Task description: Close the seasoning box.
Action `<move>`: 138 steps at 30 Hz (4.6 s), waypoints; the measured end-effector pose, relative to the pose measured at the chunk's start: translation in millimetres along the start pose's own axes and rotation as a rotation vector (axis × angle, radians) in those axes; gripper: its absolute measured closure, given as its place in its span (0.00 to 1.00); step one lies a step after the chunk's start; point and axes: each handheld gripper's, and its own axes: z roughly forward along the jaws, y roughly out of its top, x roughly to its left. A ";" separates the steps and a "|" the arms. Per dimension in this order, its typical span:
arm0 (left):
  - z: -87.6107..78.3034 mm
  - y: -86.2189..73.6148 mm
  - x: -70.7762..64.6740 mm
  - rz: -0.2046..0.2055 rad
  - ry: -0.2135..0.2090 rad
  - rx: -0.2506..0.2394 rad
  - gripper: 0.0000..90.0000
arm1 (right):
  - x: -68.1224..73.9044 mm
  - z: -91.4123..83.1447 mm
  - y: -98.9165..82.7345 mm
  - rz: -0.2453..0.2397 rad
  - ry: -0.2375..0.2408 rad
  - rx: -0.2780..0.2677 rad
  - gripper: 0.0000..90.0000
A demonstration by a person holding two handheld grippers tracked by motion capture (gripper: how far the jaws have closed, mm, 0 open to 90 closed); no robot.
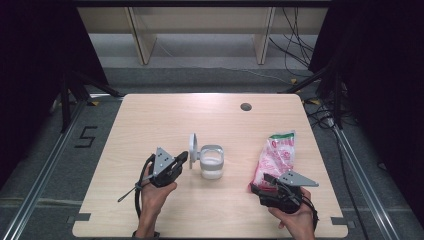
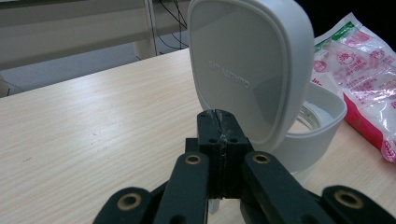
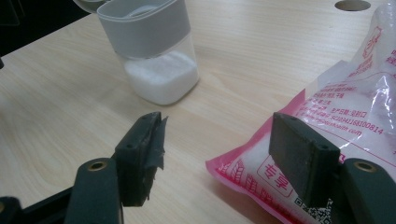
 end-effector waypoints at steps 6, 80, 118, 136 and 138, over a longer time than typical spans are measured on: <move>2.8 5.8 2.7 0.006 0.009 -0.001 0.99 | -2.6 1.5 -0.9 -0.027 -0.022 -0.006 0.40; -7.8 -11.5 -54.1 -0.035 -0.242 0.012 0.31 | -1.3 0.4 -6.4 -0.032 -0.004 -0.009 0.40; -23.4 -41.4 -91.3 -0.017 -0.209 0.052 0.26 | 4.1 -12.9 -20.3 -0.029 0.024 0.046 0.39; -30.1 -56.6 -95.4 -0.014 -0.204 0.080 0.26 | 8.9 -25.3 -38.6 -0.035 0.053 0.114 0.33; -31.5 -59.3 -95.9 -0.009 -0.199 0.078 0.26 | 6.9 -26.5 -40.4 -0.062 0.050 0.111 0.33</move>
